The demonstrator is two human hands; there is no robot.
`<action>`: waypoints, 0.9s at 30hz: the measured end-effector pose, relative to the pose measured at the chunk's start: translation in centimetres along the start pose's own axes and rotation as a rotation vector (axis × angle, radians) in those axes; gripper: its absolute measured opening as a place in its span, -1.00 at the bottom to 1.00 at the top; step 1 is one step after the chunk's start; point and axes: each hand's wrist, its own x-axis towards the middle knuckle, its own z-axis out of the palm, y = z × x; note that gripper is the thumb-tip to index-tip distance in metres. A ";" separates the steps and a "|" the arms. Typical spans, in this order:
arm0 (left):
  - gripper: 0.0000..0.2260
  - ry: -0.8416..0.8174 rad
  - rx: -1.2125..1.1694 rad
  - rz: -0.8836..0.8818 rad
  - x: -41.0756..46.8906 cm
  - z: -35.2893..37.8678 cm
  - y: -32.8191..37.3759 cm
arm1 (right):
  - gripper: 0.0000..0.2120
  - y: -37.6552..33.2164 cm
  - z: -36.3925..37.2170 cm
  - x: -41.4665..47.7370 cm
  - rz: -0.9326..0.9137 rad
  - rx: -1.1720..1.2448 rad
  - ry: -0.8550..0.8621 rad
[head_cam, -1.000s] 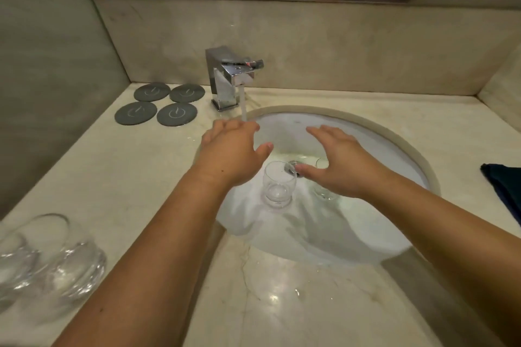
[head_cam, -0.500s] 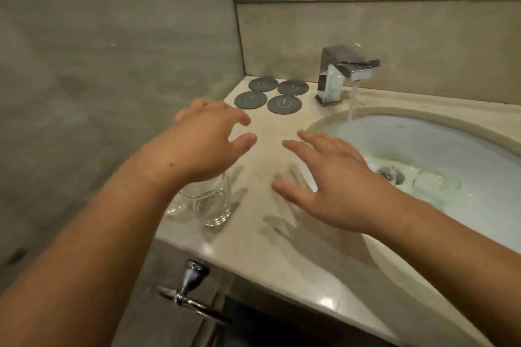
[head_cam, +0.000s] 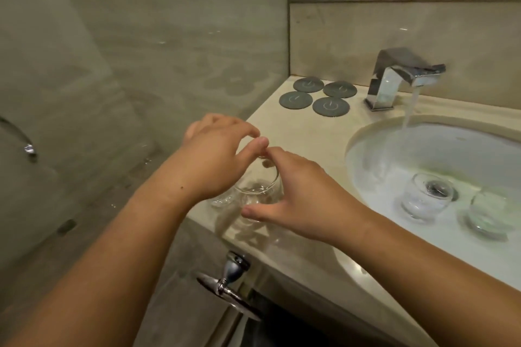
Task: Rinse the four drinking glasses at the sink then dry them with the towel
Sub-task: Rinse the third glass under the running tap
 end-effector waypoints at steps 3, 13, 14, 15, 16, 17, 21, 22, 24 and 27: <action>-0.52 0.030 -0.013 0.014 0.3 0.3 -0.1 | -0.19 0.0 -0.1 0.0 0.005 0.074 0.017; -0.38 0.172 -0.103 0.187 2.6 1.4 4.8 | -0.22 5.0 -5.3 -2.6 0.125 0.248 0.233; -0.42 0.179 -0.156 0.196 3.0 1.5 5.8 | -0.23 5.9 -6.2 -3.0 0.157 0.263 0.255; -0.48 0.183 -0.213 0.203 3.4 1.7 6.8 | -0.24 6.8 -7.0 -3.5 0.193 0.277 0.279; -0.53 0.180 -0.265 0.210 3.9 2.1 7.8 | -0.25 7.7 -7.7 -3.9 0.229 0.289 0.303; -0.56 0.172 -0.308 0.214 4.4 2.6 8.8 | -0.26 8.6 -8.4 -4.2 0.262 0.299 0.327; -0.62 0.101 -0.344 0.217 6.8 5.8 12.4 | -0.30 12.5 -10.4 -5.4 0.393 0.384 0.433; -0.60 0.071 -0.349 0.219 7.5 6.6 13.0 | -0.29 13.5 -10.7 -5.6 0.425 0.422 0.461; -0.53 -0.014 -0.385 0.211 8.8 8.1 14.2 | -0.29 15.4 -11.2 -5.9 0.483 0.511 0.516; -0.44 -0.140 -0.437 0.202 10.4 9.7 15.7 | -0.30 17.8 -11.7 -5.6 0.543 0.653 0.563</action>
